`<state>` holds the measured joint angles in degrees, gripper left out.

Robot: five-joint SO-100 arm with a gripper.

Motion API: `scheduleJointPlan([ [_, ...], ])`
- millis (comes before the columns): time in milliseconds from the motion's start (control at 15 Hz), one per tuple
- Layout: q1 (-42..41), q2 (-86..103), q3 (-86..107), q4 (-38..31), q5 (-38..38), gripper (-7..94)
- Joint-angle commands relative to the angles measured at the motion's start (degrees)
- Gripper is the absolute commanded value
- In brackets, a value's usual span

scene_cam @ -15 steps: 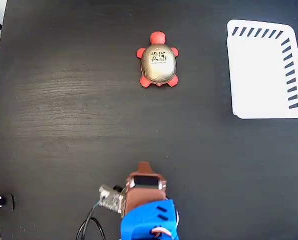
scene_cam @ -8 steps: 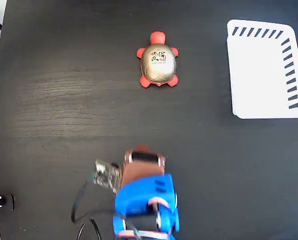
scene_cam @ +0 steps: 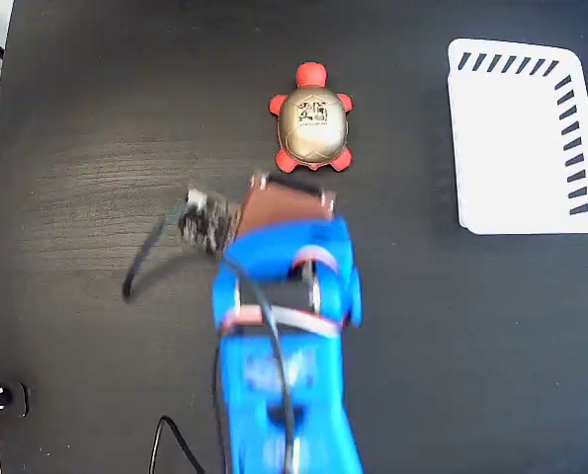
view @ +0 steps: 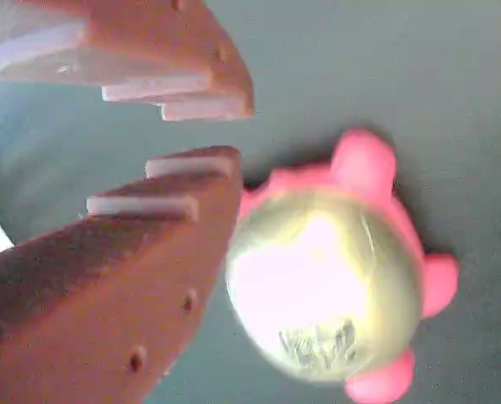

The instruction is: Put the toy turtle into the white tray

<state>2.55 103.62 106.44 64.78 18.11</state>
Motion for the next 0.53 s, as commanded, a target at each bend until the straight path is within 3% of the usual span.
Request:
scheduleJointPlan([
  [0,2.7,-5.1,-12.7,2.5,3.6,0],
  [467,4.5,-23.1,-35.0,7.3,30.8,0],
])
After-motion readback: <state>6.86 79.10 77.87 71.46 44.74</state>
